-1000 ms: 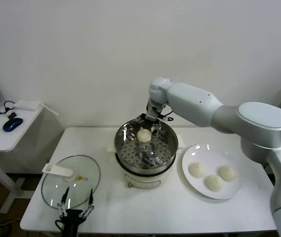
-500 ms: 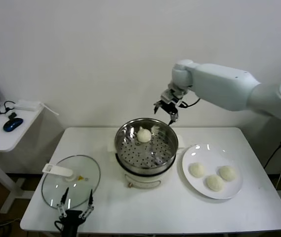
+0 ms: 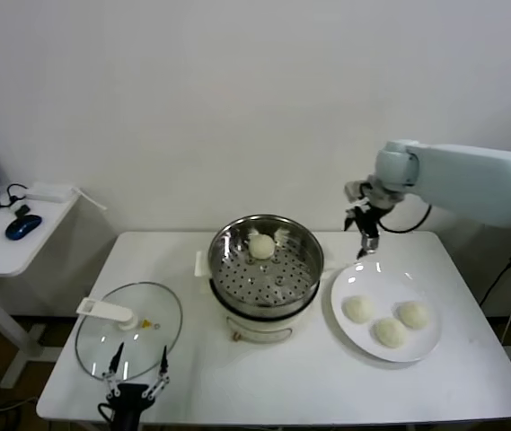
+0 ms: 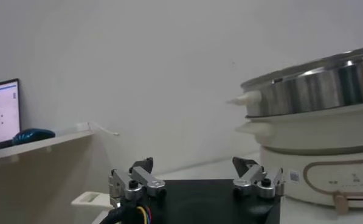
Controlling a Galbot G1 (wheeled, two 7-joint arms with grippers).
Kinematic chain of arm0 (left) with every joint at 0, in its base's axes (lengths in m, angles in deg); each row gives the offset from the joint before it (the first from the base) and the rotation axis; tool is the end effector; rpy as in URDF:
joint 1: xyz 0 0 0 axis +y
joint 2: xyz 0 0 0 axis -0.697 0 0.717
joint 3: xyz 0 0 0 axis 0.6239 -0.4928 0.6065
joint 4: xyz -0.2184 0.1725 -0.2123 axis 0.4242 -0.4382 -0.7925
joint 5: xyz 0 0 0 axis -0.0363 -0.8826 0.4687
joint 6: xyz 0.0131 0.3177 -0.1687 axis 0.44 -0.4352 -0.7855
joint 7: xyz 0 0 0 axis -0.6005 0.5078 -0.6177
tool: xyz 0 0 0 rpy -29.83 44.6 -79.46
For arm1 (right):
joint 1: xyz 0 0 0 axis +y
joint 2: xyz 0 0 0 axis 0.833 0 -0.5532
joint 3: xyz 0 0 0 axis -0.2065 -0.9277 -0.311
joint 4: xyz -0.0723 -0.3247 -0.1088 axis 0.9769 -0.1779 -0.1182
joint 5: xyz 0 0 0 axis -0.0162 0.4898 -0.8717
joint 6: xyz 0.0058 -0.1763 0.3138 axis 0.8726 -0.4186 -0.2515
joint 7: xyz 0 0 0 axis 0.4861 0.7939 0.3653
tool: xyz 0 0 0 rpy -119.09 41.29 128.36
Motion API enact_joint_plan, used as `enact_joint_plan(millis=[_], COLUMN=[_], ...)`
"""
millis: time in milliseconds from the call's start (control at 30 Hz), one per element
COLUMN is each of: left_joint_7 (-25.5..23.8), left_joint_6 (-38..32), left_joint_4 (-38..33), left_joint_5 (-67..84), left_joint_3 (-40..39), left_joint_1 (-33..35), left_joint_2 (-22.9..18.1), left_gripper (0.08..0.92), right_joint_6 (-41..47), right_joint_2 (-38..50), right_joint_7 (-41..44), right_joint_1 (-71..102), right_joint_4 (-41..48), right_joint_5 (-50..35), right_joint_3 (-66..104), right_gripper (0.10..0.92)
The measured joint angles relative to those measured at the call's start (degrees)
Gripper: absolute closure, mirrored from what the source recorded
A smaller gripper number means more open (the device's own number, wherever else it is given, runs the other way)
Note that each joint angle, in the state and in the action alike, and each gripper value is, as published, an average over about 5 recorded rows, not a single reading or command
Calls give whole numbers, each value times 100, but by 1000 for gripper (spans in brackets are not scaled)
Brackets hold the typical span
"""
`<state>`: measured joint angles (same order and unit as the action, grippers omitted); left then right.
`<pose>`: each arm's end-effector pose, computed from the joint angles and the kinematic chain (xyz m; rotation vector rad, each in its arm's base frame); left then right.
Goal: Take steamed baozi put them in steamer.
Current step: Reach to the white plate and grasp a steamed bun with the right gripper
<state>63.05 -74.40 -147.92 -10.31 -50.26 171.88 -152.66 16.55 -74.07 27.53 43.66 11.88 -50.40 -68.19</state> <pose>0.1055 0.0476 -0.4313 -0.0418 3.0920 0.3415 0.5749 -0.0960 -0.0882 1.2667 -1.3099 1.3281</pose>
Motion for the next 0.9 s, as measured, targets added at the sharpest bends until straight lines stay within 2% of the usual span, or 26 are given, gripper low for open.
enact_joint_plan(millis=[333, 900], left_joint_7=[-1, -2], left_joint_6=[-14, -35], left_joint_4=[110, 192], left_joint_5=[-15, -38], left_joint_3=[42, 67], left_joint_1=[-37, -37], left_joint_2=[0, 0], left_gripper=[177, 177], right_joint_6=[260, 322], right_joint_2=[433, 308], right_joint_7=[-32, -309], right_joint_1=[755, 1907], right_joint_4=[-154, 226], right_joint_5=[193, 822], right_joint_3=[341, 1198], right_gripper=[203, 203])
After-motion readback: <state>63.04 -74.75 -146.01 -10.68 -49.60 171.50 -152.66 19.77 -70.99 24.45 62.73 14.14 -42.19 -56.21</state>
